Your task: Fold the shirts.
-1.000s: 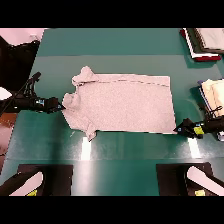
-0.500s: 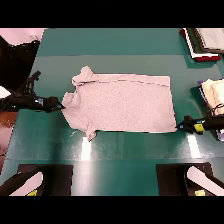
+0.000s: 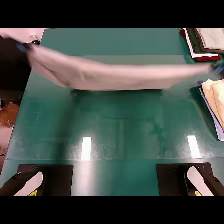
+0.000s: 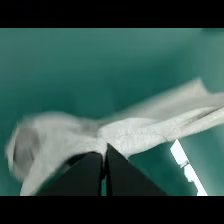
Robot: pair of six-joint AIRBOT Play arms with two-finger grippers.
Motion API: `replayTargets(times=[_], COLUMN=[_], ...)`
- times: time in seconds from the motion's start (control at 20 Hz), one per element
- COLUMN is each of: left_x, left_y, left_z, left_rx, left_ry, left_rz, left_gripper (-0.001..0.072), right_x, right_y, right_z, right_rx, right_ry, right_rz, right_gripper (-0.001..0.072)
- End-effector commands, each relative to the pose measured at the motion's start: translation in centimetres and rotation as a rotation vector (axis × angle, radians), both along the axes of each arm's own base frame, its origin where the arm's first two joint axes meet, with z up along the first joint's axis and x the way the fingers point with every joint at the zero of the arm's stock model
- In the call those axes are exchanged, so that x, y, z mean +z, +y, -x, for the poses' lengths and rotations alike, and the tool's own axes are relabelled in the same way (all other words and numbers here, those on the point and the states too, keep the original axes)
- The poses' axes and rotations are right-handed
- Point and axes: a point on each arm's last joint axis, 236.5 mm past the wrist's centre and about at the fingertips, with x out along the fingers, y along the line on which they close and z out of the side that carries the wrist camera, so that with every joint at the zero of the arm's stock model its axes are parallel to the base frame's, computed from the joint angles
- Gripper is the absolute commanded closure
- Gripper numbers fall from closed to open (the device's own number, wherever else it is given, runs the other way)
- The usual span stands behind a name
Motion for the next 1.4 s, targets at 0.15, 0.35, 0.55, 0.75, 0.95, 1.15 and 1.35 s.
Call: replayTargets(times=[0.15,0.35,0.55,0.75,0.95,1.15,1.35], left_x=[21.9,24.0,21.8,11.2,-4.8,-14.9,-20.5], left_y=[-1.9,-2.6,-2.6,-1.5,-1.1,-0.8,-1.8], left_z=[13.7,18.5,16.8,8.3,1.5,-3.8,-10.4], left_rx=[0.011,0.013,-0.001,-0.004,-0.056,-0.053,-0.046], left_ry=[-0.617,-0.712,-0.616,-0.261,0.230,0.464,0.433], left_rz=[-0.043,-0.024,-0.014,0.009,0.036,0.086,0.061], left_gripper=[0.0686,0.0687,0.0686,0.0687,0.0686,0.0685,0.0685], right_x=[23.3,24.7,19.9,9.6,-2.6,-12.4,-17.6], right_y=[5.0,3.1,-1.5,-4.4,-6.2,-5.0,-4.0], right_z=[7.9,10.6,10.1,5.6,1.9,-1.7,-8.4], right_rx=[-0.018,-0.166,-0.278,-0.208,-0.111,-0.009,-0.007], right_ry=[-0.564,-0.469,-0.180,0.182,0.567,0.800,0.743], right_rz=[0.243,0.384,0.423,0.283,0.195,0.215,0.218], right_gripper=[0.0701,0.0701,0.0702,0.0703,0.0703,0.0703,0.0703])
